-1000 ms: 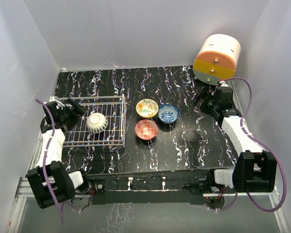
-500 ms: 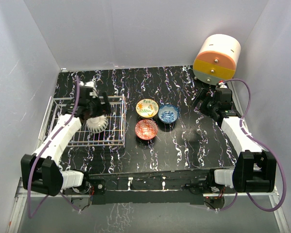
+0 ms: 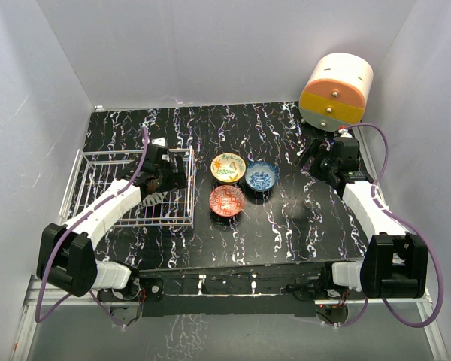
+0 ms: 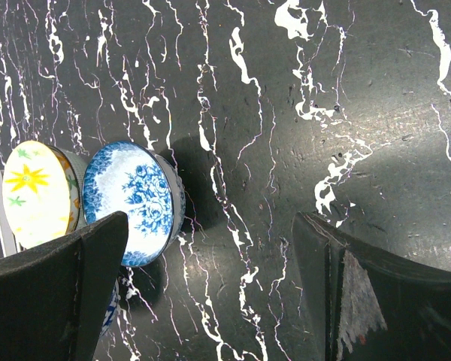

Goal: Load the bowls into the dish rack

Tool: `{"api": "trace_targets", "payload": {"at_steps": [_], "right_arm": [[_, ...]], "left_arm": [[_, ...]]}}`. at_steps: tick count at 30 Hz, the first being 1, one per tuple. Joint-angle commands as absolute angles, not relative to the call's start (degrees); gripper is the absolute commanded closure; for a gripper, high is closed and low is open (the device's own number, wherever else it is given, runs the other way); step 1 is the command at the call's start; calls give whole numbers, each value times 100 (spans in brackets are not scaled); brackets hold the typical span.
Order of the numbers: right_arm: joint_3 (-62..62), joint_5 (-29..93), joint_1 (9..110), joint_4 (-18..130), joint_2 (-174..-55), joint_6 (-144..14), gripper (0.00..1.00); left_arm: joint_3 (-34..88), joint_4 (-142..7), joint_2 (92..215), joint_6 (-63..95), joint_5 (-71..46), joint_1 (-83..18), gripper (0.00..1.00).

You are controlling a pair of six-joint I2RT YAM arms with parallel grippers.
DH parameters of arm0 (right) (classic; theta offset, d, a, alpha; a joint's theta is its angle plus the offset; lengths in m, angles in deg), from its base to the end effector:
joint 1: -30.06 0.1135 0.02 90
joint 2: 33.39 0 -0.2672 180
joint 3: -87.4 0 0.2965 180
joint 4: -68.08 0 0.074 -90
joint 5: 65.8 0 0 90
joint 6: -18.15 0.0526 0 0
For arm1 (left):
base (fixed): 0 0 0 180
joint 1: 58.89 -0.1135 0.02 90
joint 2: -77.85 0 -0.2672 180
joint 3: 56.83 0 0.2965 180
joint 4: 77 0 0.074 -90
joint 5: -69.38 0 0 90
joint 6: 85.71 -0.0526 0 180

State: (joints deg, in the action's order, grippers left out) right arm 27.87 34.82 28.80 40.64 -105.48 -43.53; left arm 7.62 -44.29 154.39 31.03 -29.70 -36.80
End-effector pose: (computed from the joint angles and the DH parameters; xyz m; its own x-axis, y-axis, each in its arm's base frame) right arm 0.3237 0.0026 0.2225 -0.6224 0.4801 -0.6182 0.1996 0.8611 0.4677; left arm 0.3155 -0.1191 0.2225 -0.7035 -0.1940 -0.6837 -0.0548 0.9740 -0.2200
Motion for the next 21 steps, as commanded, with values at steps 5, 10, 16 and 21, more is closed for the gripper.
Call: {"api": "trace_targets", "payload": {"at_steps": [5, 10, 16, 21], "right_arm": [[2815, 3389, 2865, 4335, -10524, -4461, 6], [2834, 3492, 2865, 4348, -10575, -4434, 7], [2839, 3403, 2865, 4323, -10470, -4484, 6], [2835, 3474, 2865, 4322, -10467, -4463, 6]], "left_arm": [[710, -4176, 15415, 3128, -3802, -3683, 8], [681, -4232, 15497, 3127, -4324, -3698, 7], [651, -4297, 15599, 3204, -4619, -3945, 6], [508, -4417, 15455, 3365, -4704, -4374, 6]]}}
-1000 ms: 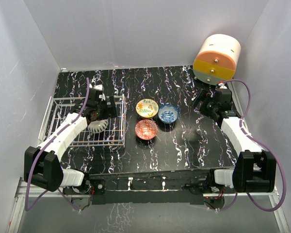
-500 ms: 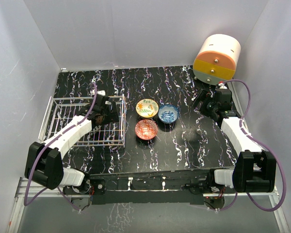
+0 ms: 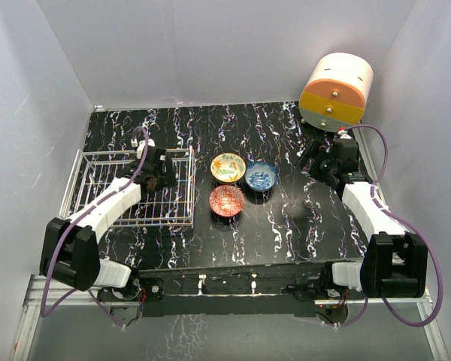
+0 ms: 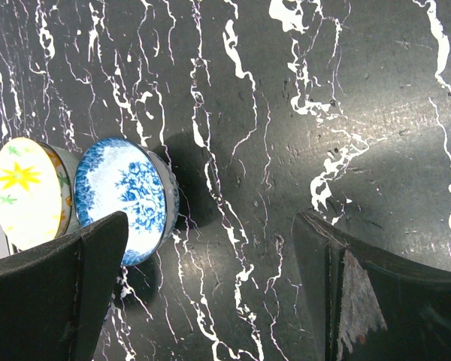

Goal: Load the bowls into the dish rack

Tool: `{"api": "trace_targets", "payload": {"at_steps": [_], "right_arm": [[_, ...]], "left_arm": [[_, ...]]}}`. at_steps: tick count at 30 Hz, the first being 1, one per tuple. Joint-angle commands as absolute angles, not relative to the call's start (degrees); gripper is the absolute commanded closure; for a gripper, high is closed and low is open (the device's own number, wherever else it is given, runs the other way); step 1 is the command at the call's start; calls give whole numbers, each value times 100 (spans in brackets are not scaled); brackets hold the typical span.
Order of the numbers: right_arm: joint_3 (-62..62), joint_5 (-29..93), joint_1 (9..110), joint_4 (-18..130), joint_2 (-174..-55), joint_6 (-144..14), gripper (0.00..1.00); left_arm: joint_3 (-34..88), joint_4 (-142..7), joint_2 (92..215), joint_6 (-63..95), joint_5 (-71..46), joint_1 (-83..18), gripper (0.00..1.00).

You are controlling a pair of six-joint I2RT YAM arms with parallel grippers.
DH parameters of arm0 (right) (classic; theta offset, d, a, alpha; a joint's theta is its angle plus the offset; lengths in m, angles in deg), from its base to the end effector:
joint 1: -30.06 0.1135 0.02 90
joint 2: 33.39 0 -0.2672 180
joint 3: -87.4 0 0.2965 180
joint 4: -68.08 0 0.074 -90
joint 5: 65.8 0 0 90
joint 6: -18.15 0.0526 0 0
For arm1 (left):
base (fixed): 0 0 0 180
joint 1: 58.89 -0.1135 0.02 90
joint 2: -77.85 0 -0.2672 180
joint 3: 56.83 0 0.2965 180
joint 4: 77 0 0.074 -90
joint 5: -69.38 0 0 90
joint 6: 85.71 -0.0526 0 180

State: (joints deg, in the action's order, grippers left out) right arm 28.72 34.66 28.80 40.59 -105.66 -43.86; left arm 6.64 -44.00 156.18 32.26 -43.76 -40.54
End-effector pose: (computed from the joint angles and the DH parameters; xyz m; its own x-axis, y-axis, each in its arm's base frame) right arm 0.3217 0.0025 0.2157 -0.6342 0.4756 -0.6096 0.2066 0.8640 0.4591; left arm 0.3241 -0.0857 0.2084 -0.6400 -0.2421 -0.7292 -0.2954 0.9536 -0.0573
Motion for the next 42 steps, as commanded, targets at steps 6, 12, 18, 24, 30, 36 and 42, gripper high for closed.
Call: {"api": "trace_targets", "payload": {"at_steps": [6, 12, 18, 24, 30, 36, 42], "right_arm": [[2793, 3535, 2865, 4310, -10472, -4455, 7], [2798, 3563, 2865, 4283, -10492, -4487, 7], [2782, 3621, 2865, 4287, -10541, -4457, 7], [2830, 3642, 2865, 4285, -10552, -4442, 7], [2806, 3531, 2865, 4217, -10468, -4487, 7], [2817, 3614, 2865, 4235, -10569, -4451, 7], [2782, 3642, 2865, 4235, -10589, -4468, 10]], "left_arm": [[461, -4381, 15420, 3540, -4778, -4849, 5], [339, -4347, 15306, 3917, -4793, -5337, 5], [372, -4264, 14917, 3967, -5154, -5377, 5], [569, -4418, 15290, 3928, -4916, -5615, 5], [462, -4714, 15598, 3957, -4640, -5689, 5], [326, -5095, 15542, 4032, -4715, -5825, 5], [470, -5204, 15599, 4022, -5078, -6023, 5]]}}
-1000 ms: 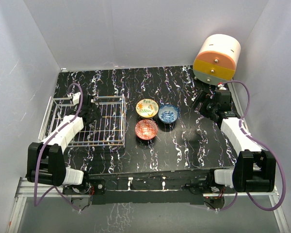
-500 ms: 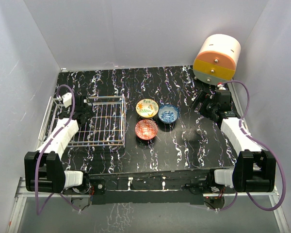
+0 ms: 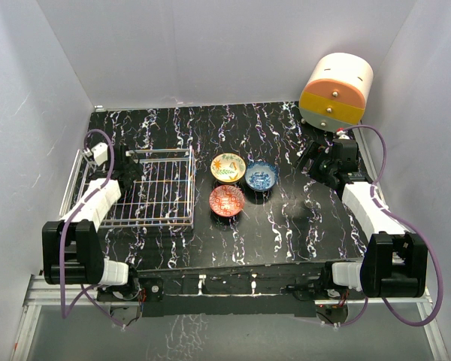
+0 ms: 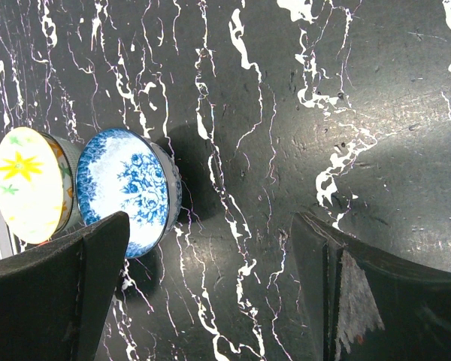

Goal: Load the bowls into the dish rack

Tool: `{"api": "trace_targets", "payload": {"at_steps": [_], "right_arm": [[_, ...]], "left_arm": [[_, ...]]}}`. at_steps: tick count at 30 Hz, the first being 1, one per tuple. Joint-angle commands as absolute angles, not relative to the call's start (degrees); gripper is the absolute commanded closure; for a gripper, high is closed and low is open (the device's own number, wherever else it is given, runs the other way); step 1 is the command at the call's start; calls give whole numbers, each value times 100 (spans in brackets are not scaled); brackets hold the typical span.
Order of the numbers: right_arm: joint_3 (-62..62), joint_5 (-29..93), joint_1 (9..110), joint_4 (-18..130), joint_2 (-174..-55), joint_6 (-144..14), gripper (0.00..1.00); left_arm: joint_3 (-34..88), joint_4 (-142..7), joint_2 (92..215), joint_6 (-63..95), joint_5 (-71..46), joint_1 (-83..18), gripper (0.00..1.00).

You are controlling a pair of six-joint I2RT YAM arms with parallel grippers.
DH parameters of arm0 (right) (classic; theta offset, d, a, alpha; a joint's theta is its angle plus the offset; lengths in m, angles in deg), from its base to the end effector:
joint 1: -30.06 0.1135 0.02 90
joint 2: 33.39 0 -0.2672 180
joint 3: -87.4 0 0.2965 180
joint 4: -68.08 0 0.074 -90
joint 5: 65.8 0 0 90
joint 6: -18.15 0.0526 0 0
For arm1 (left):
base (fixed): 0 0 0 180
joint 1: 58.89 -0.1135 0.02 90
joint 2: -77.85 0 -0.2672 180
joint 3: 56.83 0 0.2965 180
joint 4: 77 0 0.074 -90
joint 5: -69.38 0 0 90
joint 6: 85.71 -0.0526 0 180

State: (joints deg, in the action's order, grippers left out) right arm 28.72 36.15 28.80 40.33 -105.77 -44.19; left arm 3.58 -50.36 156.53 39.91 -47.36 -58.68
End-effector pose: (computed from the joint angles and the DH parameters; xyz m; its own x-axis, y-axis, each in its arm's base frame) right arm 0.3214 0.0038 0.2149 -0.6482 0.4685 -0.6002 0.1889 0.8626 0.4694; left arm 0.3349 0.0224 0.1971 -0.3902 -0.5187 -0.7607 -0.6675 0.7284 -0.1542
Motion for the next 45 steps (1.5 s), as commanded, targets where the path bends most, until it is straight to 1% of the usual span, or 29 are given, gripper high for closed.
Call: {"api": "trace_targets", "payload": {"at_steps": [1, 9, 21, 35, 39, 45], "right_arm": [[2789, 3644, 2867, 4235, -10594, -4470, 10], [2834, 3691, 2874, 4237, -10609, -4478, 12], [2931, 3722, 2874, 4310, -10631, -4480, 12], [2966, 3682, 2874, 4331, -10653, -4511, 12], [2983, 3678, 2874, 4331, -10653, -4521, 12], [3017, 3675, 2869, 4364, -10673, -4522, 12]], "left_arm": [[465, -5236, 15599, 4042, -5099, -6081, 5], [420, -5479, 15934, 4182, -5120, -6533, 5], [473, -5630, 15869, 4173, -5169, -6903, 6], [798, -6293, 16373, 3882, -4473, -6944, 6], [946, -6264, 16606, 3839, -4388, -6944, 6], [803, -6079, 16255, 3927, -4296, -6944, 4]]}}
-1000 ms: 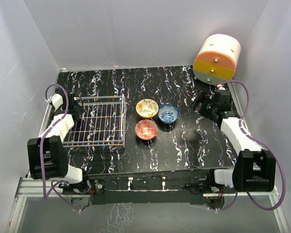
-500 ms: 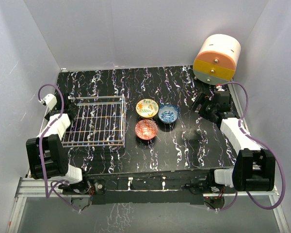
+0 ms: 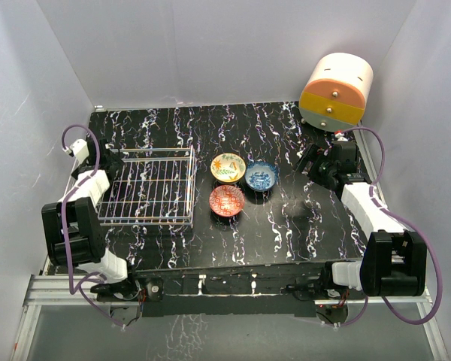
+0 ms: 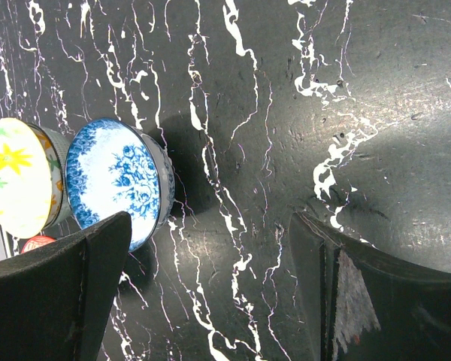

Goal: Load the bowls into the dish rack

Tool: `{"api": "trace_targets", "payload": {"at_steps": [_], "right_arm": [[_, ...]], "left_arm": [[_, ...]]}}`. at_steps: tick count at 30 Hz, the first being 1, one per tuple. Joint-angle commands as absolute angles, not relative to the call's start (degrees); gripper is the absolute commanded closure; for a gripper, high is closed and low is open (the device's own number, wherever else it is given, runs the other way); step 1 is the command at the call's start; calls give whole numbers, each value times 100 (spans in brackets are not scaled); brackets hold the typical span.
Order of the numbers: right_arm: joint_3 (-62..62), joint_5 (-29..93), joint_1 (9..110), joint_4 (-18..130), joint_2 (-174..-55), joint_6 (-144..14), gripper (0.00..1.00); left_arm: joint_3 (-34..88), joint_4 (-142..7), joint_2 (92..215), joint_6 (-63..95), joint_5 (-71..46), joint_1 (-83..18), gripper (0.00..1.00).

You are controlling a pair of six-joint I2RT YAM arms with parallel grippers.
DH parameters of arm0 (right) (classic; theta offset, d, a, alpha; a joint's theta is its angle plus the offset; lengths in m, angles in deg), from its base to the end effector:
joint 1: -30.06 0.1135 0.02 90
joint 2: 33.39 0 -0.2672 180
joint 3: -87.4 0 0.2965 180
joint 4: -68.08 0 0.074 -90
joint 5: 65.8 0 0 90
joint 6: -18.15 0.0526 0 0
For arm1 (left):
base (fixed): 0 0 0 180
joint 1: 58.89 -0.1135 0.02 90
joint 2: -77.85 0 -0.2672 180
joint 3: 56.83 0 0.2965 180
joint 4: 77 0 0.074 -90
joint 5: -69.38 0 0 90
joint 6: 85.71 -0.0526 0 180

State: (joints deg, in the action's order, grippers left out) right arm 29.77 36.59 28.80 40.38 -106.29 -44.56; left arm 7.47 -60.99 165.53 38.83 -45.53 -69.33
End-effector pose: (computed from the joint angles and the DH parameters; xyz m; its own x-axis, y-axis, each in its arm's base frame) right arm 0.3194 0.0043 0.2053 -0.6677 0.4626 -0.5832 0.1920 0.8640 0.4655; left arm 0.3652 0.0898 0.1856 -0.2394 -0.5670 -0.7882 -0.7529 0.6209 -0.2180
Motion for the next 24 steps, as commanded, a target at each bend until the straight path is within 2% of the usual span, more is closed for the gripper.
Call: {"api": "trace_targets", "payload": {"at_steps": [1, 10, 16, 18, 24], "right_arm": [[3038, 3690, 2873, 4378, -10677, -4522, 12], [3184, 3766, 2874, 4463, -10580, -4495, 10], [3138, 3758, 2874, 4437, -10473, -4442, 9], [3097, 3732, 2874, 4433, -10476, -4382, 8], [3022, 3751, 2874, 4489, -10609, -4226, 8]], "left_arm": [[819, -6001, 16166, 3916, -4239, -6944, 3], [1066, -5098, 15243, 3483, -3479, -6944, 3], [1097, -4568, 14625, 3021, -2509, -6903, 3], [1037, -4538, 14209, 2871, -2202, -6704, 3], [1255, -4640, 13485, 2571, -2679, -4695, 3]]}}
